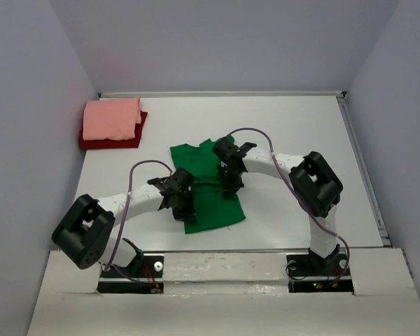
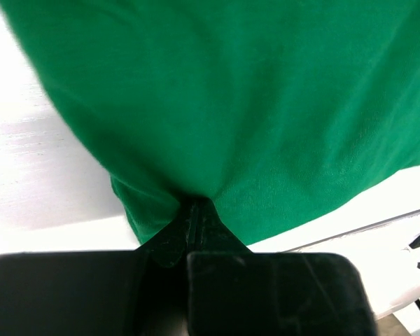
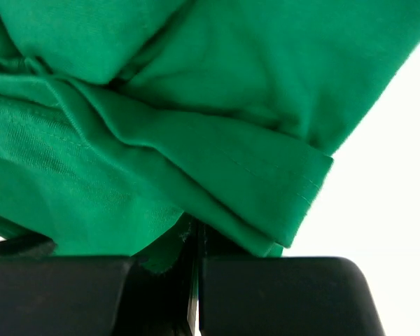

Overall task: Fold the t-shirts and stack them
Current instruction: Fold the folded rectangular tshirt in 1/3 of the way

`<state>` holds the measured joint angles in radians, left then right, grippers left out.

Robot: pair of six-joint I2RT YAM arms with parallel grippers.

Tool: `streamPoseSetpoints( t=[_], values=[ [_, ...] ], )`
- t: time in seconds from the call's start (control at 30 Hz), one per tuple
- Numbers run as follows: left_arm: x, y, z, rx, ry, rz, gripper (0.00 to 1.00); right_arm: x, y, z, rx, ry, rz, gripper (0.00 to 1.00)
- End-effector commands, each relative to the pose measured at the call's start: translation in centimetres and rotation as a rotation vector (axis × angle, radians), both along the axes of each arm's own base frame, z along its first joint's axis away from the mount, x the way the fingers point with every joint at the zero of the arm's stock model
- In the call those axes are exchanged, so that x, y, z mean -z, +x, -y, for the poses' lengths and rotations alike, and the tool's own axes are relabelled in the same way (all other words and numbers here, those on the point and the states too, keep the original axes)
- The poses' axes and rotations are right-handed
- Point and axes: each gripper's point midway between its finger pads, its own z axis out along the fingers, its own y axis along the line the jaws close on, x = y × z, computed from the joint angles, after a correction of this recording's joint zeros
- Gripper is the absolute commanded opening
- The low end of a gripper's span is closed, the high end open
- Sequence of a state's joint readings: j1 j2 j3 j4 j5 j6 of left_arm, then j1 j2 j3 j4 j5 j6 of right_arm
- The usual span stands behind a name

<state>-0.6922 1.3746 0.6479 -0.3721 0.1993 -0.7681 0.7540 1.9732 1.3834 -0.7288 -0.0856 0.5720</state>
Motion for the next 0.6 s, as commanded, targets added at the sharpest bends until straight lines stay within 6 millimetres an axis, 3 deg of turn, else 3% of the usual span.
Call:
streamPoseSetpoints(
  t=[0.0, 0.27, 0.4, 0.57],
  values=[
    [0.5, -0.7, -1.6, 0.003, 0.069, -0.005, 0.0, -0.8, 2.2, -1.0, -0.02, -0.004, 0.075, 0.0],
    [0.9, -0.6, -1.3, 0.013, 0.068, -0.011, 0.0, -4.2, 1.3, -0.3, 0.002, 0.004, 0.112, 0.0],
    [0.9, -0.4, -1.0, 0.019, 0.068, -0.01, 0.0, -5.2, -0.1, -1.1, -0.021, 0.018, 0.119, 0.0],
    [1.0, -0.7, -0.6, 0.028, 0.063, -0.017, 0.0, -5.5, 0.3, -1.3, -0.027, 0.019, 0.127, 0.0]
  ],
)
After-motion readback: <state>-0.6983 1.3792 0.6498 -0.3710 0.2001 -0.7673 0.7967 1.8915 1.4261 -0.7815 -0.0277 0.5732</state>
